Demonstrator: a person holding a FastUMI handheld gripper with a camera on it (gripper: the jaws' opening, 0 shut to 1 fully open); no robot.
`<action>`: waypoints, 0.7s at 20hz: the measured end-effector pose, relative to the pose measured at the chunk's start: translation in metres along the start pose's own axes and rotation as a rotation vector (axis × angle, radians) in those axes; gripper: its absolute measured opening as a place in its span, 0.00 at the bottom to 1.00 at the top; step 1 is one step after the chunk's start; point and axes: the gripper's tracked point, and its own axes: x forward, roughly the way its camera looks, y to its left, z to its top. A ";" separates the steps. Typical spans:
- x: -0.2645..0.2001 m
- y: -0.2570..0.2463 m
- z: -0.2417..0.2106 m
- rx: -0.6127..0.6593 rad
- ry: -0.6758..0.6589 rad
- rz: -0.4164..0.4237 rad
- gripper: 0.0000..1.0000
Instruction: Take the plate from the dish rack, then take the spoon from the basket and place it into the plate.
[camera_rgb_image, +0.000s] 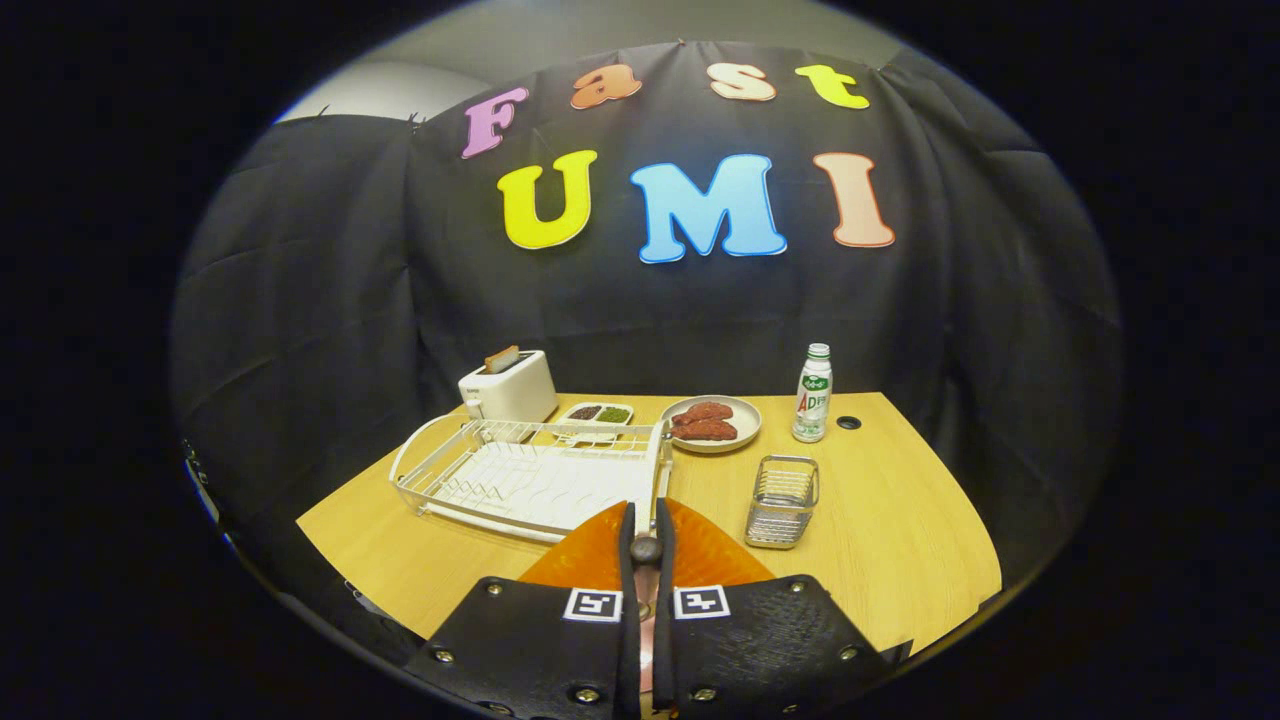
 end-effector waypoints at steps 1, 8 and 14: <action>0.003 0.006 -0.002 -0.007 0.006 0.008 0.05; 0.031 0.040 -0.026 -0.040 0.071 0.054 0.05; 0.048 0.064 -0.038 -0.051 0.109 0.093 0.05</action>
